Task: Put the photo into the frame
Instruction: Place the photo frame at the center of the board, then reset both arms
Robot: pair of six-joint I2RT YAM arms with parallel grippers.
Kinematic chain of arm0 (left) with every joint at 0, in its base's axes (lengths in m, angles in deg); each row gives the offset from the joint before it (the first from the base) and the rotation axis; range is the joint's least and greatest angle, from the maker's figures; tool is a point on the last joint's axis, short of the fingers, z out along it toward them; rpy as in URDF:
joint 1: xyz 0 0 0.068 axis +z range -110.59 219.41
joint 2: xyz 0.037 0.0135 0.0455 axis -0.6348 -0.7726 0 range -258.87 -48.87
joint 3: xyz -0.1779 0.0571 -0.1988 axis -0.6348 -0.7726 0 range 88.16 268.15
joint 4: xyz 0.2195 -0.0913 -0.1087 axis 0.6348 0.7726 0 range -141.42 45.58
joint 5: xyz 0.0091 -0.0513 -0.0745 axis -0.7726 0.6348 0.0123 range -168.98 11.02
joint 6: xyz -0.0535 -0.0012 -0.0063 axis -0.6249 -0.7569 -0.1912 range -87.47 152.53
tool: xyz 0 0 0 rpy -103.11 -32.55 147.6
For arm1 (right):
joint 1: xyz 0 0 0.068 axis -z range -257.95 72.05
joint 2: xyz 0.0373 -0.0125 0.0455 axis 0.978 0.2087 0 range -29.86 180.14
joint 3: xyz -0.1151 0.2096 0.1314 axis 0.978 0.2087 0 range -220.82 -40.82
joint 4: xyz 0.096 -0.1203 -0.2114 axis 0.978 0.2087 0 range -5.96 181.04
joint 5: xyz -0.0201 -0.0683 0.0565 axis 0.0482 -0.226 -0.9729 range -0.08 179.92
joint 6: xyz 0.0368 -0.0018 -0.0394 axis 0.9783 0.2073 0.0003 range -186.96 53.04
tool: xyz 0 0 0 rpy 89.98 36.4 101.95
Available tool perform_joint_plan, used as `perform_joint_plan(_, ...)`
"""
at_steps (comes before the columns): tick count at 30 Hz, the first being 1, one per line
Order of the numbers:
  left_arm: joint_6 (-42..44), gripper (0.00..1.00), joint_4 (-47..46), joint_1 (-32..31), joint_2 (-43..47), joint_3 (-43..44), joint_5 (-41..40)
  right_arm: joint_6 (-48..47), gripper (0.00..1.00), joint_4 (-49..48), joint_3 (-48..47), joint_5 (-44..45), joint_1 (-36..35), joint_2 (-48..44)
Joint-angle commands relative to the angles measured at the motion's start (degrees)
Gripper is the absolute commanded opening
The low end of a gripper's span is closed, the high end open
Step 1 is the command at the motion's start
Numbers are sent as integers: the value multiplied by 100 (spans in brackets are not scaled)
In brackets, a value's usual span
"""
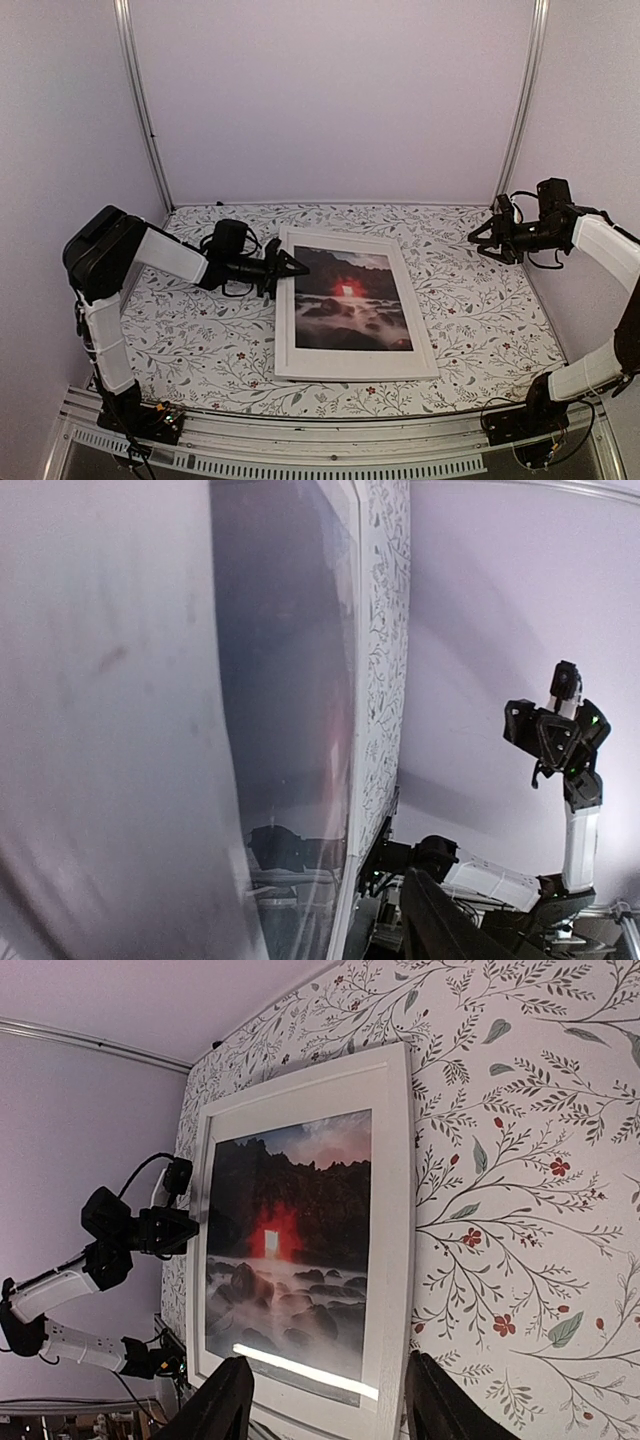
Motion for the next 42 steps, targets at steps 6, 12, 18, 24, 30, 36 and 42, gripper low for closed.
perform_joint_plan(6, 1152, 61, 879, 396, 450, -289, -725, -21, 56, -109, 51, -83, 5, 41)
perform_joint_plan(12, 1765, 64, 1568, 597, 467, -253, -1192, -30, 56, -102, 57, -93, -2, 70)
perform_joint_plan(18, 2432, 71, 2451, 733, 653, -79, -1962, -48, 56, -89, 70, -25, -1, 49)
perform_joint_plan(24, 3003, 72, 3621, 744, 1127, 204, -3151, -52, 56, -93, 79, -6, -1, 63)
perform_joint_plan(30, 3407, 71, 4402, 655, 2143, 397, -4757, -40, 56, -128, 62, 550, -170, -38)
perform_joint_plan(36, 3998, 72, 4795, -117, 3409, 595, -7153, 10, 59, -386, 19, 2524, -1061, -337)
perform_joint_plan(42, 4096, 81, 4344, -236, 4297, 32, -8046, 48, 69, -1178, 530, 3790, -1518, -1118)
